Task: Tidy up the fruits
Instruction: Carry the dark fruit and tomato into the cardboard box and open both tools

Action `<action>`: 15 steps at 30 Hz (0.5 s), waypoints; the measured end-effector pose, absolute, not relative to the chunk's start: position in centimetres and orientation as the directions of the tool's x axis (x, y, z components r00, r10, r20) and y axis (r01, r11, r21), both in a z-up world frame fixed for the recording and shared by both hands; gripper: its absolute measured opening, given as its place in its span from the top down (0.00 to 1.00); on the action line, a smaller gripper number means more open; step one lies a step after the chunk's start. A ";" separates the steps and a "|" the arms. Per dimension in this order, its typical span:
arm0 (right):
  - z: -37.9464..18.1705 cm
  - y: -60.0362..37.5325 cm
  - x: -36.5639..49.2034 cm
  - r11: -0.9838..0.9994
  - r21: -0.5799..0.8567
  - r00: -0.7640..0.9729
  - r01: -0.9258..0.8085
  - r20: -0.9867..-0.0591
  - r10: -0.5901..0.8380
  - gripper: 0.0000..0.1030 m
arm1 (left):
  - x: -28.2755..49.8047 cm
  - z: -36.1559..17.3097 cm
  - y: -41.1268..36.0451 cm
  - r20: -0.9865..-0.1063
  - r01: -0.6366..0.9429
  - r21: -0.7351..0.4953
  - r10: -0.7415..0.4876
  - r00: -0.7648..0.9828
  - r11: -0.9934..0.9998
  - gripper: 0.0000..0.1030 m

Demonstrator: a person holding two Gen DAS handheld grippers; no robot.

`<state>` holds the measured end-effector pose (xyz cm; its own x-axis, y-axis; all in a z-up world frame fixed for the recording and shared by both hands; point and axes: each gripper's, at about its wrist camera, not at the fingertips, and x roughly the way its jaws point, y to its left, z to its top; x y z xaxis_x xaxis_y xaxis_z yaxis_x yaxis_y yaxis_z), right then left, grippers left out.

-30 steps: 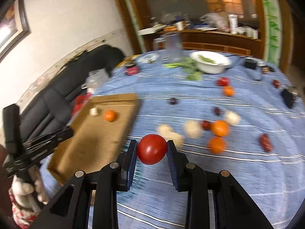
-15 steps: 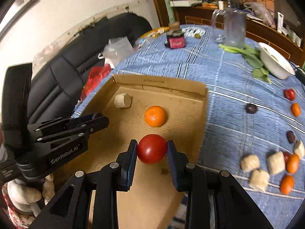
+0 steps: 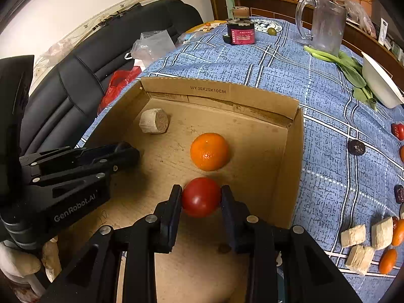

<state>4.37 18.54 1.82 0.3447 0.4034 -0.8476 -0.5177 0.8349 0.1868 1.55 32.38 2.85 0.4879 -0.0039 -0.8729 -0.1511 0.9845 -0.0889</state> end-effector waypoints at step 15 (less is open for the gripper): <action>2.0 18.7 3.7 0.826 0.179 0.354 -0.535 -0.840 0.411 0.59 | 0.2 4.6 33.9 -0.857 -0.194 -0.183 -0.059 0.511 0.964 0.57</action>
<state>3.70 18.69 2.01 0.3539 0.4111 -0.8401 -0.5349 0.8258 0.1788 0.24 33.88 4.61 0.5111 -0.0594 -0.8574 -0.1942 0.9638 -0.1826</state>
